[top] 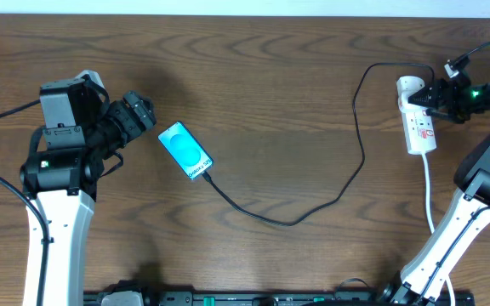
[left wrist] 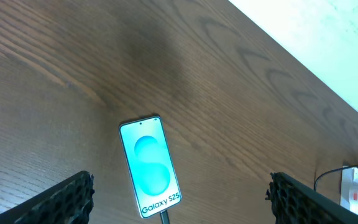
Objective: Plug charger to phone and switch on socket
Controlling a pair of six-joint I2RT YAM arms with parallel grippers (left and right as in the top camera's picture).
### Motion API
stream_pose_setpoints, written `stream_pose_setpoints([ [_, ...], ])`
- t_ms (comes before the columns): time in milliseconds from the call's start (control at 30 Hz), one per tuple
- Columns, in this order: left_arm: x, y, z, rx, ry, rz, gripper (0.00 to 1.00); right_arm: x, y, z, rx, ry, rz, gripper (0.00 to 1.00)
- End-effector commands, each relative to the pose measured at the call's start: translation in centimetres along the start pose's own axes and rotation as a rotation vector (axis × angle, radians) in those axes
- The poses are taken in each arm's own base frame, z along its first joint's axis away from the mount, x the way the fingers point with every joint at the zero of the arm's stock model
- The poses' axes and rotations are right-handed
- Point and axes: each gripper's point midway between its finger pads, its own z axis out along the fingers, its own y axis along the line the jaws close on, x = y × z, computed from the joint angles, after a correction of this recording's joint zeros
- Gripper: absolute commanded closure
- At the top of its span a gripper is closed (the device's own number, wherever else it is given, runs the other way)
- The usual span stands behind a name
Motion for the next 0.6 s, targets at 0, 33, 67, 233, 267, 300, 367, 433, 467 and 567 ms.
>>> stream_pose_setpoints([
  [0,-0.23,0.29,0.04,-0.013,-0.009,-0.001,0.09,-0.37,-0.15,0.51,-0.004,-0.003,-0.023,0.08],
  [33,-0.23,0.29,0.04,-0.013,-0.009,-0.001,0.09,-0.43,-0.17,0.51,-0.004,-0.006,-0.025,0.08],
  [67,-0.23,0.29,0.04,-0.013,-0.009,-0.001,0.09,-0.46,-0.18,0.51,-0.003,-0.007,-0.027,0.08],
  [233,-0.23,0.29,0.04,-0.013,-0.009,-0.001,0.09,-0.47,-0.2,0.75,-0.005,-0.004,-0.027,0.09],
  [267,-0.23,0.29,0.04,-0.013,-0.009,-0.001,0.09,-0.43,-0.24,0.87,-0.006,-0.001,-0.026,0.09],
  [300,-0.23,0.29,0.04,-0.013,-0.009,-0.001,0.09,-0.41,-0.27,0.91,-0.006,0.0,-0.023,0.09],
  [367,-0.23,0.29,0.04,-0.013,-0.009,-0.001,0.09,-0.36,-0.35,1.06,-0.008,0.003,-0.015,0.09],
  [433,-0.23,0.29,0.04,-0.013,-0.009,-0.001,0.09,-0.35,-0.35,1.1,-0.008,0.004,-0.014,0.1],
  [467,-0.23,0.29,0.04,-0.013,-0.009,-0.001,0.09,-0.35,-0.35,1.1,-0.008,0.004,-0.008,0.1],
  [567,-0.23,0.29,0.04,-0.013,-0.009,-0.001,0.09,-0.33,-0.34,1.1,-0.008,0.004,-0.007,0.09],
])
